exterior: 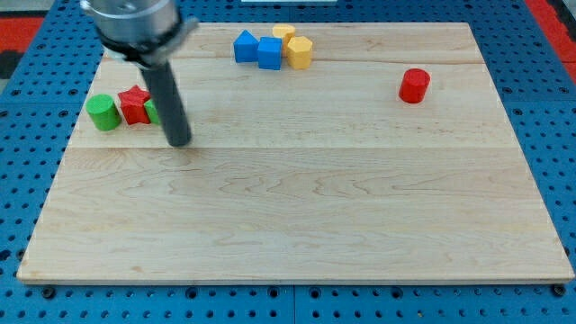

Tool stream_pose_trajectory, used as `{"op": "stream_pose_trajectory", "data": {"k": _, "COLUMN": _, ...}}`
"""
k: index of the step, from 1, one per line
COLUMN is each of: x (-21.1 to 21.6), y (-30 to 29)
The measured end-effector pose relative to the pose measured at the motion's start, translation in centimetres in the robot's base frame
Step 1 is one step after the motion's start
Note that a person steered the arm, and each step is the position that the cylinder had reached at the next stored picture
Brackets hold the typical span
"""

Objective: Place your hand to the right of the red circle

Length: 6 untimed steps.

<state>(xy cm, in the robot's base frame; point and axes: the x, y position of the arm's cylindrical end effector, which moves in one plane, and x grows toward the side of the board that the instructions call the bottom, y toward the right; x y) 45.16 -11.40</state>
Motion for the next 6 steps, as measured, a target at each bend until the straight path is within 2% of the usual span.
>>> {"op": "stream_pose_trajectory", "data": {"k": 1, "x": 2.4, "y": 11.6}}
{"op": "stream_pose_trajectory", "data": {"k": 2, "x": 1.8, "y": 23.9}}
{"op": "stream_pose_trajectory", "data": {"k": 3, "x": -0.7, "y": 33.0}}
{"op": "stream_pose_trajectory", "data": {"k": 5, "x": -8.2, "y": 34.1}}
{"op": "stream_pose_trajectory", "data": {"k": 6, "x": -9.5, "y": 34.1}}
